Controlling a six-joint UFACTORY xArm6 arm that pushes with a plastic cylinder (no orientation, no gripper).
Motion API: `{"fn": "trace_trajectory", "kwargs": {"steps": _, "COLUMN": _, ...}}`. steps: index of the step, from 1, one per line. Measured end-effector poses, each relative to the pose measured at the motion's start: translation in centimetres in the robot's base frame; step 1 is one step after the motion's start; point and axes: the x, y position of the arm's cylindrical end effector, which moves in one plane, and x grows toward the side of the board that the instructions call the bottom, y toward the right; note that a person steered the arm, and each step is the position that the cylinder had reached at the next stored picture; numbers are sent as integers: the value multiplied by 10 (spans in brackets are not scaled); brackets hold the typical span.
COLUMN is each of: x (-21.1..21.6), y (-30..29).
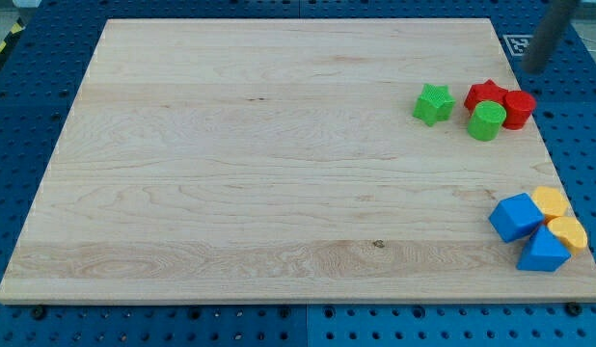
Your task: Move the green star left to the green circle
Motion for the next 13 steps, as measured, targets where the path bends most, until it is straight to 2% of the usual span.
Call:
{"fn": "trace_trajectory", "kwargs": {"steps": 1, "x": 3, "y": 4}}
{"fn": "trace_trajectory", "kwargs": {"steps": 3, "x": 133, "y": 3}}
{"fn": "trace_trajectory", "kwargs": {"steps": 4, "x": 142, "y": -22}}
{"fn": "trace_trajectory", "kwargs": {"steps": 5, "x": 108, "y": -55}}
{"fn": "trace_trajectory", "kwargs": {"steps": 7, "x": 87, "y": -70}}
{"fn": "trace_trajectory", "kwargs": {"steps": 8, "x": 93, "y": -90}}
{"fn": "trace_trajectory", "kwargs": {"steps": 11, "x": 40, "y": -127}}
{"fn": "trace_trajectory", "kwargs": {"steps": 12, "x": 38, "y": -161}}
{"fn": "trace_trajectory", "kwargs": {"steps": 13, "x": 60, "y": -161}}
